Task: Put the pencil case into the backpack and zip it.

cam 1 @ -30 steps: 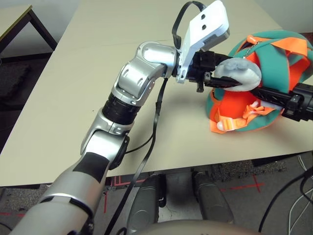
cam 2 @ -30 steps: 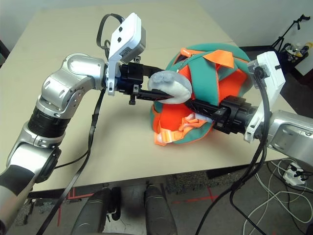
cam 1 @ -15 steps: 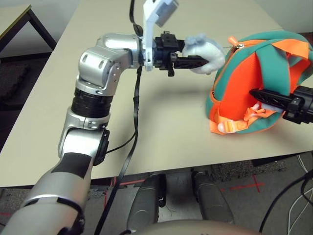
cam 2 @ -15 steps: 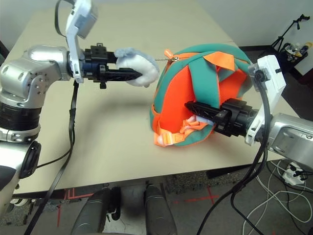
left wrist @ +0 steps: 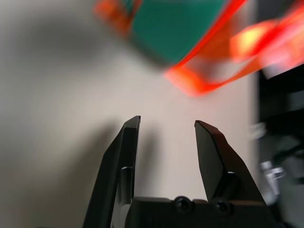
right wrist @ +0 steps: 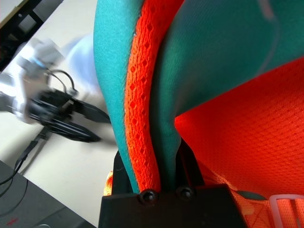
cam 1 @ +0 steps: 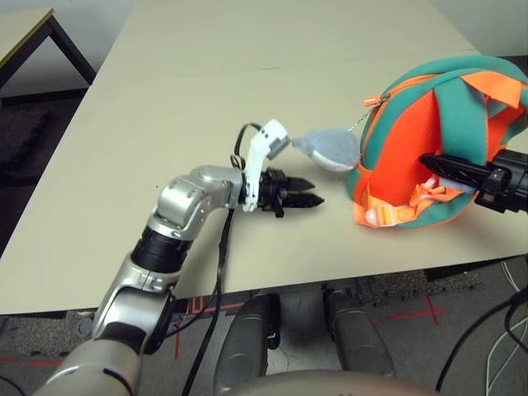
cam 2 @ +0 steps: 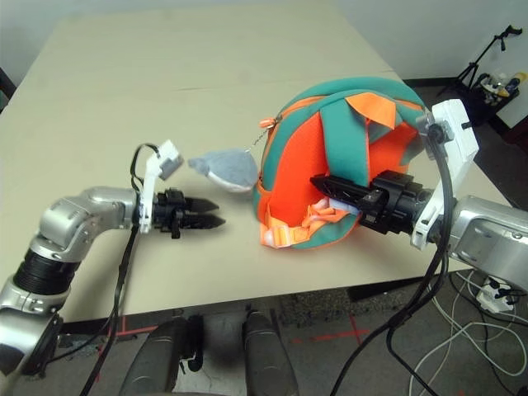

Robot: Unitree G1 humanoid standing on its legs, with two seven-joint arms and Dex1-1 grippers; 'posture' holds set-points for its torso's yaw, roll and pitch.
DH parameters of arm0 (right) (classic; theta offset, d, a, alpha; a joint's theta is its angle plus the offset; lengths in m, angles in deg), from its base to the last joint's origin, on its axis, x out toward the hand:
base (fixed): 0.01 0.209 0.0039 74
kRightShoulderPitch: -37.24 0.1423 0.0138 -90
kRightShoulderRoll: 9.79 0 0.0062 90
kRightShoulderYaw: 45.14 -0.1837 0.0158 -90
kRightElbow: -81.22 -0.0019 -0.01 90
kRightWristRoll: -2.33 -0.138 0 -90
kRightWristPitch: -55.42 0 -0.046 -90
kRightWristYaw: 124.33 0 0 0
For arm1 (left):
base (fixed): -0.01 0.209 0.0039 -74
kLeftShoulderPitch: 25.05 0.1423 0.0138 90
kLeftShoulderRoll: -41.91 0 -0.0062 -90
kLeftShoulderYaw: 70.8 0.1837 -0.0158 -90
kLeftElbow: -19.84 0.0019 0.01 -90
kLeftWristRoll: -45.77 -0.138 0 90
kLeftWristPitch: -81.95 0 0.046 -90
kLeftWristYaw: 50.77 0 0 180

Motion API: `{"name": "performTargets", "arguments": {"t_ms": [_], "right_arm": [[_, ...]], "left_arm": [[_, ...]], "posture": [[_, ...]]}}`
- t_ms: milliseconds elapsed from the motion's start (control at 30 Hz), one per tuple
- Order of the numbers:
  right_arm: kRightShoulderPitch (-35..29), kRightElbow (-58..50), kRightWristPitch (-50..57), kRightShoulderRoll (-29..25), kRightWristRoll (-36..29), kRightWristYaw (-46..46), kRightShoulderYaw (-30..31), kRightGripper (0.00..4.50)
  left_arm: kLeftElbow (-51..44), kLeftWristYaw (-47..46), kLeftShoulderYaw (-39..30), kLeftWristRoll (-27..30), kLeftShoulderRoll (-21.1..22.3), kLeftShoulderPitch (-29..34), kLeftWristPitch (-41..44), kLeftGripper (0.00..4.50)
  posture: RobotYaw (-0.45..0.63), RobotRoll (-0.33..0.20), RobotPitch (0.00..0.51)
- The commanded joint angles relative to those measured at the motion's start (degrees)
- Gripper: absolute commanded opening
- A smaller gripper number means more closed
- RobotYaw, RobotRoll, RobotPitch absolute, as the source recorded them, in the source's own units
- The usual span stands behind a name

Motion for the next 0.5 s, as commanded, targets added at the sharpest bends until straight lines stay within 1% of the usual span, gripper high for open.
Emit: {"name": "performTargets", "arguments": {"t_ms": [33,100,167,200,333,367,467,500], "right_arm": [[-0.48,-1.4,0.59,0.36,-0.31,0.27,0.3,0.14],[-0.39,-1.28,0.71,0.19,-0.16,0.51,0.26,0.14],[-0.38,-1.15,0.81,0.02,-0.08,0.71,0.12,0.14],[-0.38,-1.12,0.85,-0.02,-0.1,0.73,0.05,0.14],[-0.52,-1.18,0.92,-0.09,-0.18,0.78,-0.12,0.14],[-0.54,-1.2,0.91,-0.09,-0.13,0.82,-0.14,0.14],[-0.37,-1.09,0.9,-0.21,0.1,1.09,-0.16,0.14],[-0.31,-1.05,0.88,-0.23,0.19,1.16,-0.13,0.14]], "left_arm": [[8.9,1.92,6.48,-6.09,-0.58,2.5,-6.65,2.34],[11.65,3.1,7.66,-7.75,-1.05,2.78,-9.63,2.34],[12.59,3.73,6.74,-7.83,-2.09,2.43,-11.15,2.34],[12.75,3.65,5.73,-7.46,-2.74,2.04,-10.86,2.34],[13.63,3.19,-0.94,-5.59,-4.35,-2.99,-14.02,2.34],[14.41,2.85,-2.44,-5.37,-4.53,-4.3,-14.49,2.16],[17.93,1.97,-7.44,-3.76,-4.73,-9.7,-15.21,2.69],[18.76,1.99,-8.33,-3.46,-4.82,-10.76,-15.01,2.95]], "posture": [[-0.05,0.0,0.205],[-0.05,0.0,0.205],[-0.06,0.0,0.206],[-0.06,0.0,0.206],[-0.06,0.0,0.206],[-0.06,0.0,0.204],[-0.05,0.0,0.202],[-0.05,0.0,0.202]]}}
